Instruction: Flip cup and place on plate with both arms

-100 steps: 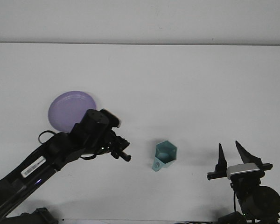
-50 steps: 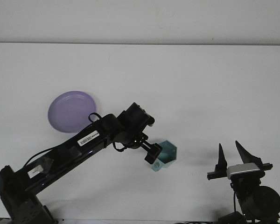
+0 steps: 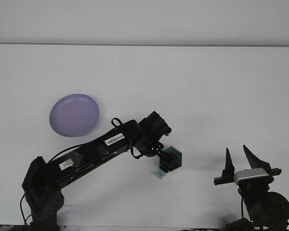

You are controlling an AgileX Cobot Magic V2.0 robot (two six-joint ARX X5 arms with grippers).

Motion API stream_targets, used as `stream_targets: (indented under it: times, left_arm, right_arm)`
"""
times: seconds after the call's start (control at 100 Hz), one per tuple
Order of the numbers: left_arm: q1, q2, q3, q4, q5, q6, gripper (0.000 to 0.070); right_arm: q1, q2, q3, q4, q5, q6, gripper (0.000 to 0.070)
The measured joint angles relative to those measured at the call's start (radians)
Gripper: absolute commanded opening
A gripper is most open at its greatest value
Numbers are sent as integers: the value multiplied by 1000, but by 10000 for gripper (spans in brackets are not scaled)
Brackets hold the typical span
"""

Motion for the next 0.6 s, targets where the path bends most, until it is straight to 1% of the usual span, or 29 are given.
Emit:
stream_targets:
  times: [0.04,0.09,0.15,0.2,0.28,0.35,0.39,0.6]
  left_arm:
    - [-5,13,0,16,0,0,622]
    - [-11,24,0,34,0,-2,599]
    - [-18,31,0,48,0,-3,508]
    - [-22,34,0,50,0,-3,401]
    - [-23,40,0,48,0,-3,176]
    - [-22,42,0,49,0,-2,2]
    - [-22,43,0,47,-1,1,15]
    - [-15,43,0,33,0,12,13]
  right_arm:
    - [0,0,0,2,0,0,337]
    - [0,0,0,2,0,0,337]
    - [0,0,0,2,0,0,337]
    - [0,0,0,2,0,0,337]
    - [0,0,0,2,0,0,337]
    - [0,0,0,2,0,0,337]
    - [0,0,0,2,0,0,337]
    - [0,0,0,2,0,0,337]
